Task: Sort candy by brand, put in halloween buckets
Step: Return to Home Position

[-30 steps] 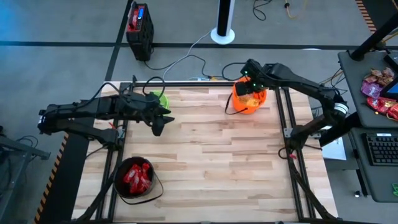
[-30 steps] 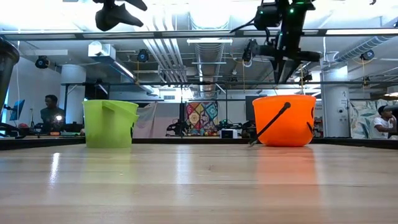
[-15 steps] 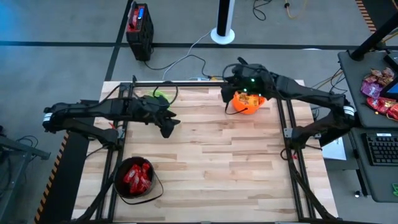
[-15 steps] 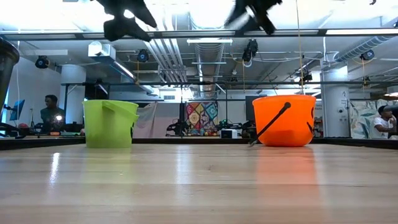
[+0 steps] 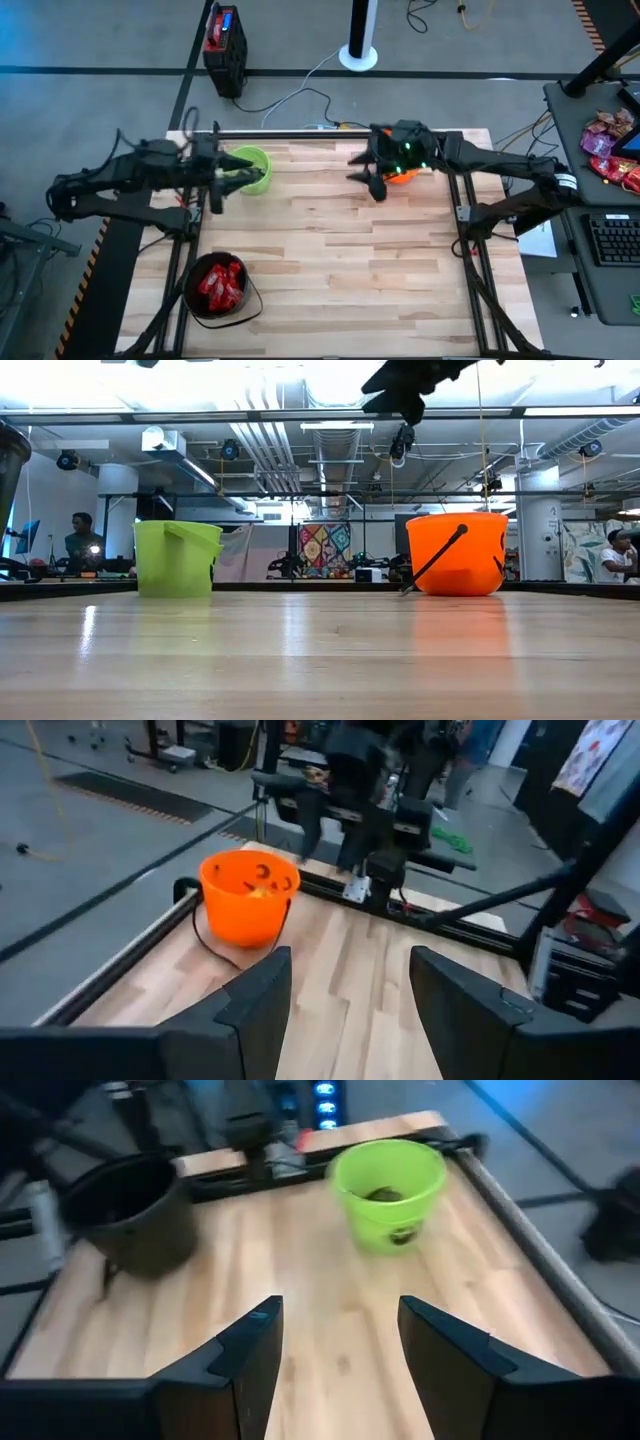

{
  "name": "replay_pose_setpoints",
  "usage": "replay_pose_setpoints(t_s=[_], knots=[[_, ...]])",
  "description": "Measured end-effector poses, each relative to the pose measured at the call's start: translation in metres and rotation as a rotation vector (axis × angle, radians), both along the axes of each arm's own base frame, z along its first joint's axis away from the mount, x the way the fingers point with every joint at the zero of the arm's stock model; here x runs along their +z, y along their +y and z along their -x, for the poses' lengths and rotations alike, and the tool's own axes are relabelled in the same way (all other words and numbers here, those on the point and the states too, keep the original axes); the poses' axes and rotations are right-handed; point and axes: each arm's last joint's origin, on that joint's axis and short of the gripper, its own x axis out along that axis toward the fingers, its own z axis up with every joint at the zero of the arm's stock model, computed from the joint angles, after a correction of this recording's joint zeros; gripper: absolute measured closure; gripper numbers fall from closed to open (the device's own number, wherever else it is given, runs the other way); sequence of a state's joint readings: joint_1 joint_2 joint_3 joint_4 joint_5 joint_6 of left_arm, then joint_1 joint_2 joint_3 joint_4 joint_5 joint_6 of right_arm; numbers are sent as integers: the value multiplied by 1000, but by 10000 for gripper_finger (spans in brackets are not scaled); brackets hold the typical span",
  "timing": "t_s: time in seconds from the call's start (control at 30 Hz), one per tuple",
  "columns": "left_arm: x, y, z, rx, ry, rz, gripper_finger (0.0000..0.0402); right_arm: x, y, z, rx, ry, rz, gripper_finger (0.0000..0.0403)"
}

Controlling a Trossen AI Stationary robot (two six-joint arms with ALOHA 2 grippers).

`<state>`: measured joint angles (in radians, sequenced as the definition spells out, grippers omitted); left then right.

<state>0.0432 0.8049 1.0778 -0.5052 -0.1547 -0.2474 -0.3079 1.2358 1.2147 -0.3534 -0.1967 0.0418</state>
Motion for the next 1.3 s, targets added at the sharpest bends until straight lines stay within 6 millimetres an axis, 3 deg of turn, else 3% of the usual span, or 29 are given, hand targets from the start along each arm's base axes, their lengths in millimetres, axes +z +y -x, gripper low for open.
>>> replay_pose_setpoints(t_s=[0.13,0.33,0.43,0.53,0.8,1.0,1.2,1.3], knots=[[-7,-4,26,-28,-64,-32,214,-20,7,13,81,-68,-11,211],[-40,-7,56,-104,-397,-183,214,-51,15,53,87,-263,-7,211],[-68,-7,62,-109,-512,-195,214,-70,17,74,37,-315,-40,211],[-92,-7,68,-102,-601,-184,214,-78,21,94,21,-425,-51,211],[-130,-8,84,-89,-753,-191,214,-105,32,133,5,-593,-66,211],[-148,-7,77,-82,-781,-218,214,-122,42,157,6,-672,-62,211],[-181,-7,66,-65,-719,-226,214,-135,51,177,30,-815,-25,211],[-199,-6,58,-61,-514,-204,214,-145,51,181,4,-829,-10,211]])
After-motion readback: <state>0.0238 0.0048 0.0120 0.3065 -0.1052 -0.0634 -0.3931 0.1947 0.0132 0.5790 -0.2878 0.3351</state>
